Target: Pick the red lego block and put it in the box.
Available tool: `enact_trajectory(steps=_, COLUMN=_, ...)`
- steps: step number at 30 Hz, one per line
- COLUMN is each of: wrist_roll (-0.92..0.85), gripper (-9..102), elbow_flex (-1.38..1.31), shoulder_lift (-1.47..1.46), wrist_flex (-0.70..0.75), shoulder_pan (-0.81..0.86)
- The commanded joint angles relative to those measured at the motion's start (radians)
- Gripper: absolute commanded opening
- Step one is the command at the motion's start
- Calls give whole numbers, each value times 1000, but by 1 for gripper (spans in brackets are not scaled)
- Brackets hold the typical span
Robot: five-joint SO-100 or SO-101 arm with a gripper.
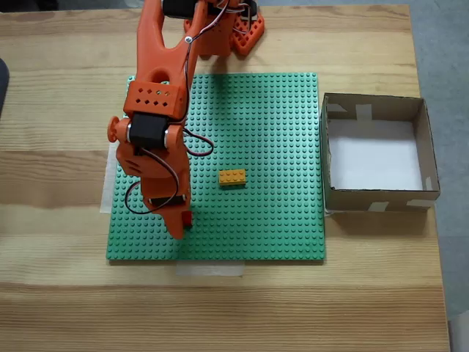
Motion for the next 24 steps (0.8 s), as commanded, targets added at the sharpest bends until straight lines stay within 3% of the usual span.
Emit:
enact_trajectory(steps=1, wrist_roll=18, gripper=33, elbow_flex=-69, shoulder_lift=-12, wrist_flex=17, shoulder_pan=-12)
enact_trajectory(steps=24, wrist_roll=49, gripper=25, elbow_flex=-143, shoulder_lift=-84, wrist_flex=14, shoulder_pan=-17)
